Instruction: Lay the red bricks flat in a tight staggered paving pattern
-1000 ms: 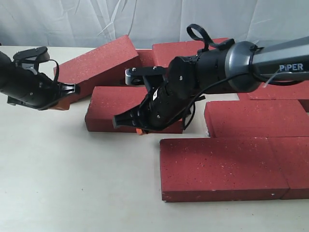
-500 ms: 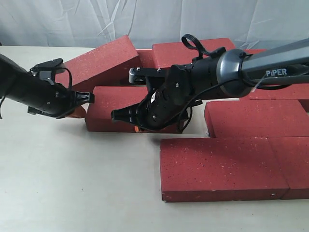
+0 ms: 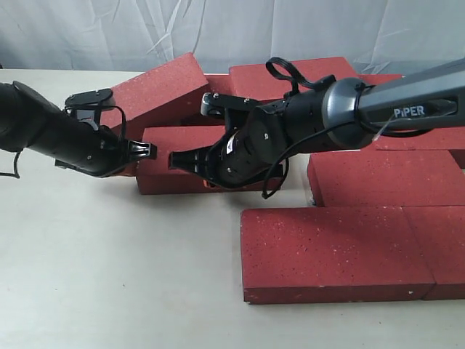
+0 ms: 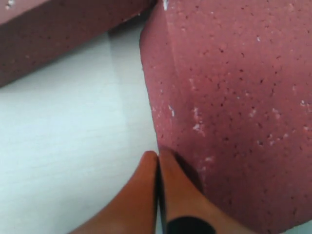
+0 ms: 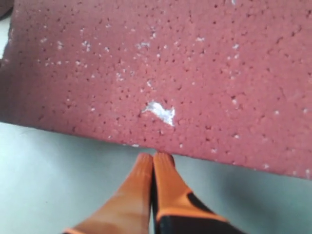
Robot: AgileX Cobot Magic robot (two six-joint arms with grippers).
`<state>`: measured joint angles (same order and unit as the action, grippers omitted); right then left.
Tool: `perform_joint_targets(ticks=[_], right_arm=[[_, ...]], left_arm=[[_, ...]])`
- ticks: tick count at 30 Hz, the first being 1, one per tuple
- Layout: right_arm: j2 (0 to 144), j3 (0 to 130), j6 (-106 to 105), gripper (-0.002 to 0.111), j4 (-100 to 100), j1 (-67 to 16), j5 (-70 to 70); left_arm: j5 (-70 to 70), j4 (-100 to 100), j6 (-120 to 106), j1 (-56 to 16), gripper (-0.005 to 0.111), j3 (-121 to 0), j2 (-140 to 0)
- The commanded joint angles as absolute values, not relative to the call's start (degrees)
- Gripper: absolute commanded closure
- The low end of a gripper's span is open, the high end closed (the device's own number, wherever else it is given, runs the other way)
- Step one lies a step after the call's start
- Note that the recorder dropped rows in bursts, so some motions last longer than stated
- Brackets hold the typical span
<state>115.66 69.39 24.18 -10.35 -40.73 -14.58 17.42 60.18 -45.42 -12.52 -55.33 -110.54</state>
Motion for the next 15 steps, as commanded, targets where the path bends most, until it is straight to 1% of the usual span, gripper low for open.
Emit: perform_joint_targets(ticks=[1, 11, 15], right_arm=[[115.6, 69.3, 24.7, 0.109, -9.3, -40.7, -12.6], [115.6, 69.3, 25.8, 0.109, -7.7, -38.9, -12.7], [113.7, 69.3, 25.8, 0.109, -6.7, -38.8, -15.8]], left_arm=[[17.9, 62.2, -47.6, -12.7, 0.107, -56.7, -110.8], [17.8, 63.6, -48.6, -12.7, 0.107, -57.2, -110.8], [18.0, 63.1, -48.6, -12.6, 0.107, -57.2, -110.3]])
